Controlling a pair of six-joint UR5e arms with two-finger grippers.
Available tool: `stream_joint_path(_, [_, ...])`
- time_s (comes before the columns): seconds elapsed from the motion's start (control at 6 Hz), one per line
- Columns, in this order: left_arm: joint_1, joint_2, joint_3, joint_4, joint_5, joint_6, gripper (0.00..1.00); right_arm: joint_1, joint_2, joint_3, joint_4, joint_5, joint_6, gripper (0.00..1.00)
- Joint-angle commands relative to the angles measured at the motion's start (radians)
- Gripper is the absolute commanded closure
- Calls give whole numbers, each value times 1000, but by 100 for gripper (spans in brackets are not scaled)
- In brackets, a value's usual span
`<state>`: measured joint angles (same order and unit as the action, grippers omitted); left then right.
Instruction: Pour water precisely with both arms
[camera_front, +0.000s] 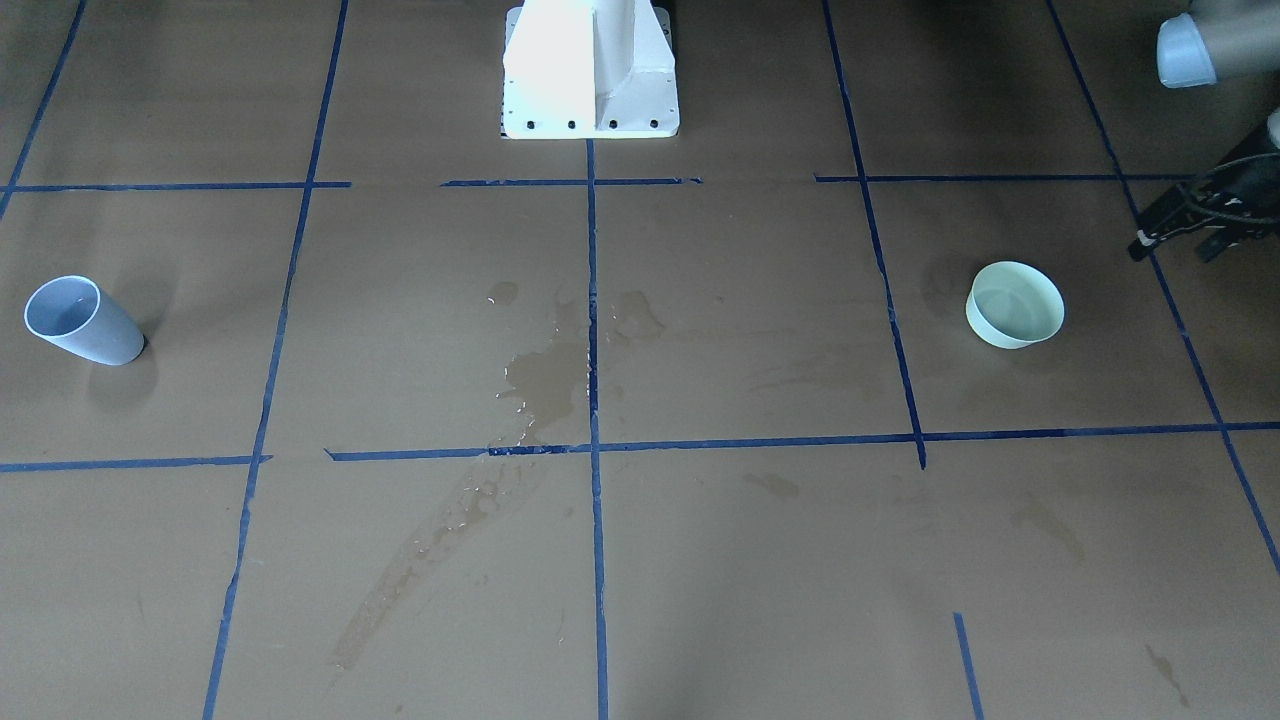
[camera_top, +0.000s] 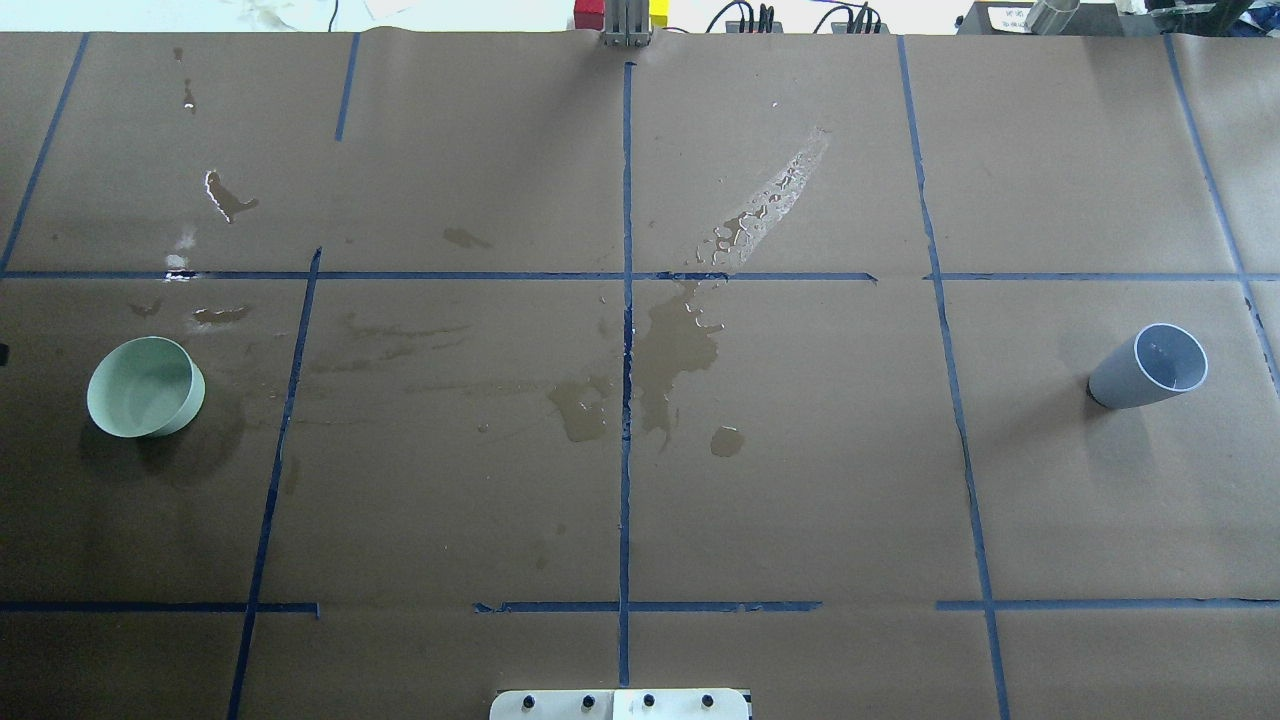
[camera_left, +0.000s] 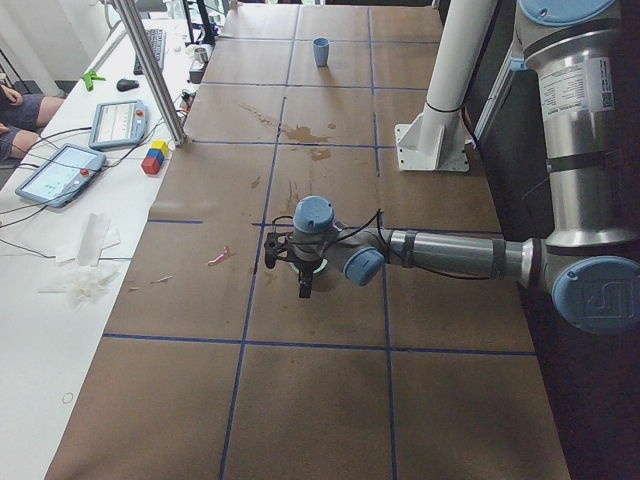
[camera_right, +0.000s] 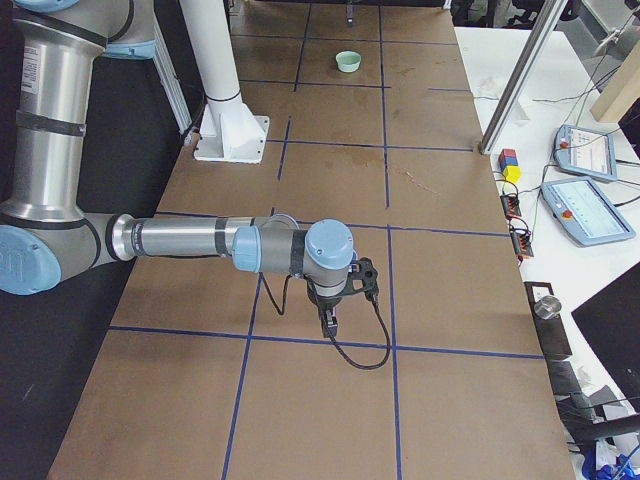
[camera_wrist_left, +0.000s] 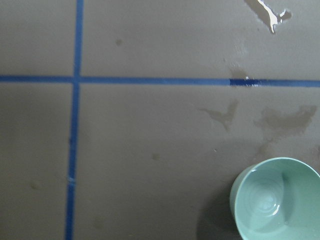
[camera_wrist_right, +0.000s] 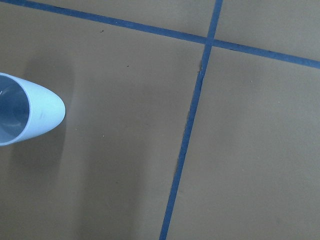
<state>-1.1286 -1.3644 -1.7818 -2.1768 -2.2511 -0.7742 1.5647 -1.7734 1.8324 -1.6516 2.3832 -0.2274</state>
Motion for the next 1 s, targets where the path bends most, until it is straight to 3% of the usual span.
stream_joint_path(0.0, [178, -5, 30, -124, 132, -221, 0, 0, -1, -4, -1, -2, -1, 0])
stream_joint_path(0.33, [225, -63, 114, -153, 165, -270, 0, 0, -3, -5, 1, -4, -1, 0])
stream_joint_path(0.5, [227, -70, 123, -155, 163, -295, 54, 0, -3, -4, 1, -4, -3, 0])
stream_joint_path(0.67, [227, -81, 124, -155, 163, -331, 94, 0, -4, -2, 1, -2, -3, 0])
stream_joint_path(0.83, [225, -81, 122, -153, 157, -333, 100, 0, -6, -1, 1, -2, -3, 0])
